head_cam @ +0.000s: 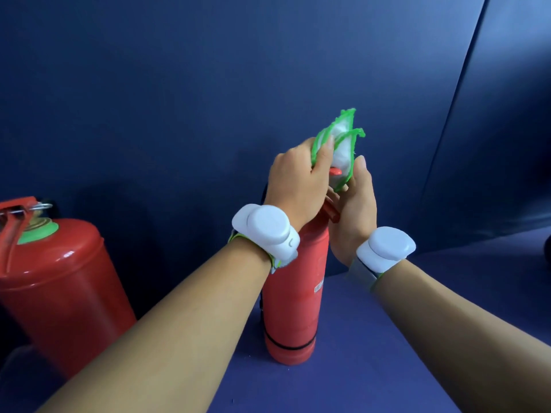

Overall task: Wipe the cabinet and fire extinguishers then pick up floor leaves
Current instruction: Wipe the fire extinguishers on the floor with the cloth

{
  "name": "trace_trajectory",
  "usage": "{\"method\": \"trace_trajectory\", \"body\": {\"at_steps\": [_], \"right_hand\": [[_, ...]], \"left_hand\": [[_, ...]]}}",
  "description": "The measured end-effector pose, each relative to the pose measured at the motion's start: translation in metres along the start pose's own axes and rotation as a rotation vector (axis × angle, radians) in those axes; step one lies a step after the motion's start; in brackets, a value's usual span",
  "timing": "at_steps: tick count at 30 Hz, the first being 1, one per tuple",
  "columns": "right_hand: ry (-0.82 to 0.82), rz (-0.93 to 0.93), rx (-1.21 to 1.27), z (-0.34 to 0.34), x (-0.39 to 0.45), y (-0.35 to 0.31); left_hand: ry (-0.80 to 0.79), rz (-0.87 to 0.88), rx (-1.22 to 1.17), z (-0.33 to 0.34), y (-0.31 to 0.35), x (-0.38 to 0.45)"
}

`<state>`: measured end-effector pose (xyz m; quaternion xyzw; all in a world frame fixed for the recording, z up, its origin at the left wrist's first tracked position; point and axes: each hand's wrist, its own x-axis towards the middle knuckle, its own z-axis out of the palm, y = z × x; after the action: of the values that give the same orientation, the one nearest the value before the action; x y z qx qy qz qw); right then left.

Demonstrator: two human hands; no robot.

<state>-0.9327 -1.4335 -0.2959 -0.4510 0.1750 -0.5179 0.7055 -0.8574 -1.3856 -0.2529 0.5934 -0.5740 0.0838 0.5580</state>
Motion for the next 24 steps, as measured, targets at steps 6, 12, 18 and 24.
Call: {"method": "trace_trajectory", "body": {"at_steps": [6, 12, 18, 24], "right_hand": [[-0.214, -0.268, -0.362, -0.013, -0.004, -0.029], [-0.443, -0.307, -0.340, -0.012, -0.004, -0.082], [-0.173, -0.282, -0.650, -0.017, -0.007, -0.110], [0.270, -0.091, -0.833, -0.038, 0.004, -0.086]], "left_hand": [[-0.037, -0.047, -0.173, -0.013, 0.030, 0.001], [0.014, -0.085, -0.455, -0.011, 0.069, 0.015], [0.004, -0.108, -0.252, -0.009, 0.035, 0.024], [-0.195, -0.173, -0.110, -0.005, -0.019, 0.000]]}}
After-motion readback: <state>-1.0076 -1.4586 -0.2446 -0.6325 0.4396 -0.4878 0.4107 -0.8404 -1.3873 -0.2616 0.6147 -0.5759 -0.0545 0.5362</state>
